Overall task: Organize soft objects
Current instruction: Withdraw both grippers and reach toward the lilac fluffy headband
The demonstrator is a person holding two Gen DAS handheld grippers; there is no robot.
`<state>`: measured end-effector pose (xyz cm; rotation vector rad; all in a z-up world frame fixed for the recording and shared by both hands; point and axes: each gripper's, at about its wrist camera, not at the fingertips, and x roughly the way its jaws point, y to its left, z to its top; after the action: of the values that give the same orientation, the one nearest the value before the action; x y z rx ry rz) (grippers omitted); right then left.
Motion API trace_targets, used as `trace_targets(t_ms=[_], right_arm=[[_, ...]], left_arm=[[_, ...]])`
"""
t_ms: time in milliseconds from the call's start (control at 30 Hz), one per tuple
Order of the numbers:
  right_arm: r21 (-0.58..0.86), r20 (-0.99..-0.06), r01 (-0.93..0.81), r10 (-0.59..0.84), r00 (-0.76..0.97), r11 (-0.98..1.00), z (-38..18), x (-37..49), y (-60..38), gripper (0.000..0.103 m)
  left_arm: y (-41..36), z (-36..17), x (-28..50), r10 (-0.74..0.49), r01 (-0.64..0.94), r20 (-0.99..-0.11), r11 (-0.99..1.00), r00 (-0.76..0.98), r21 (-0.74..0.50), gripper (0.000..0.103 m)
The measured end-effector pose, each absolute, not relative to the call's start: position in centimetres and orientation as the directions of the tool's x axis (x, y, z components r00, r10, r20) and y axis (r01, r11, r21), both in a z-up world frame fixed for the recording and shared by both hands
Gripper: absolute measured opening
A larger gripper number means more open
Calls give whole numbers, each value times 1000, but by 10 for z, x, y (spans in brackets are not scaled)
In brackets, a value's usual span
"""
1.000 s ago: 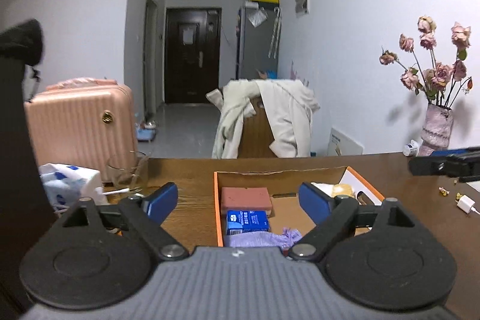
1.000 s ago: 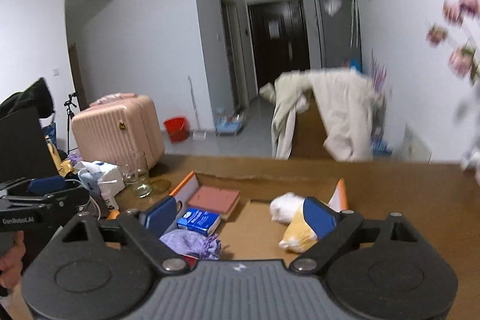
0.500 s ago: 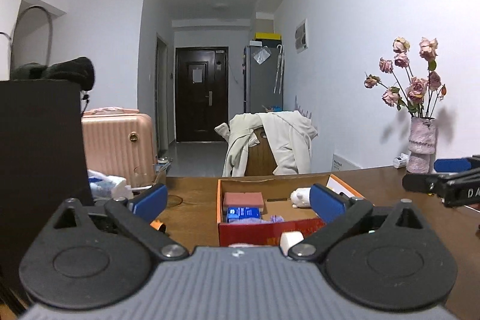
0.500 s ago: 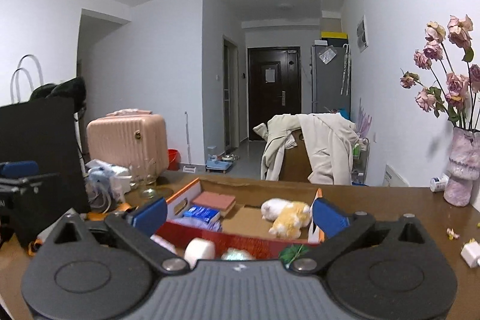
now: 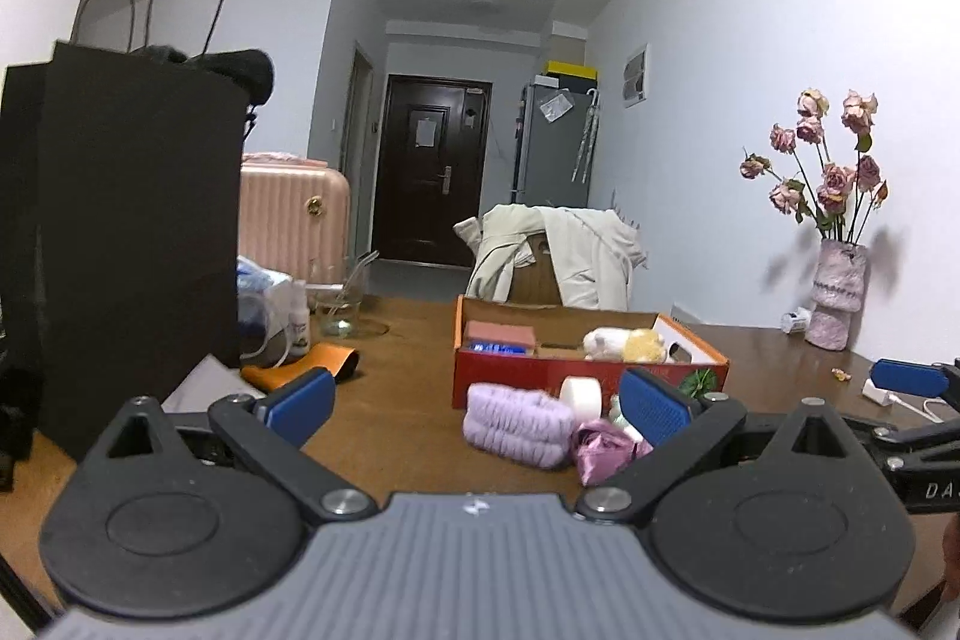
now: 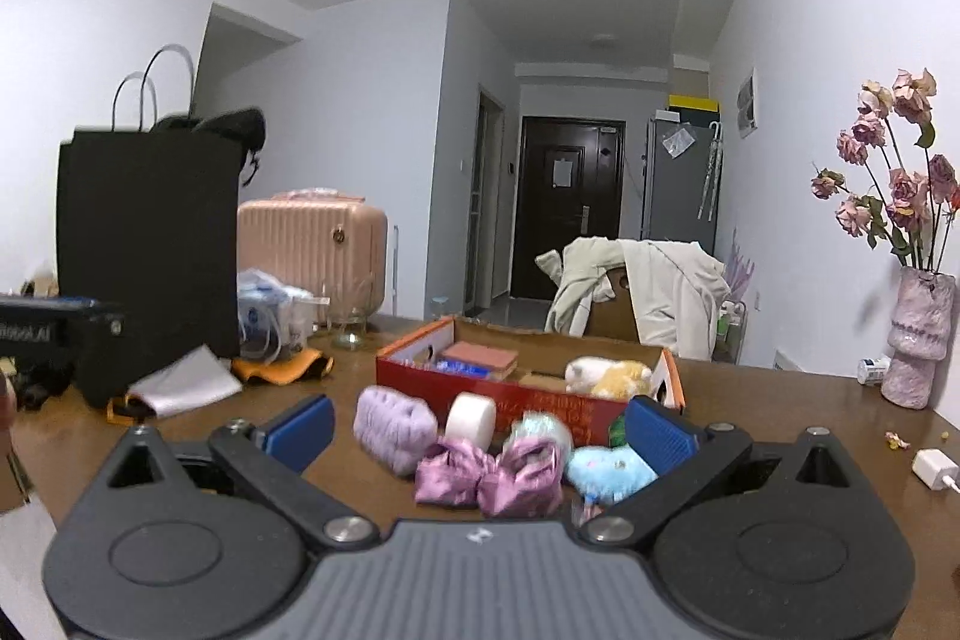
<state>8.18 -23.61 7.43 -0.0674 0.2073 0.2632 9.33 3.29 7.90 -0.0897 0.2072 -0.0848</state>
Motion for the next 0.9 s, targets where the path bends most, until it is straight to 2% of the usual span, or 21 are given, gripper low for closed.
trace_targets(t_ms=[133, 433, 600, 767, 900], right_arm=[[-53, -229, -240, 222, 948, 969, 62, 68, -235, 103], [-12, -261, -270, 258, 930, 963, 46, 77, -232, 103], [75, -287, -313, 322, 902, 947, 40, 106, -229, 101], [135, -270, -308, 334, 903, 942, 41, 147, -220, 100], [172, -315, -318, 358, 879, 932, 42, 194, -211, 102]], left_arm=[[35, 64, 85, -90, 72, -215, 993, 972, -90, 103], [28, 47, 96, -121, 112, -223, 992, 967, -53, 103], [30, 40, 119, -112, 103, -222, 993, 969, -52, 103], [36, 37, 157, -109, 97, -259, 993, 960, -60, 103], [41, 37, 192, -102, 89, -258, 994, 961, -62, 103]])
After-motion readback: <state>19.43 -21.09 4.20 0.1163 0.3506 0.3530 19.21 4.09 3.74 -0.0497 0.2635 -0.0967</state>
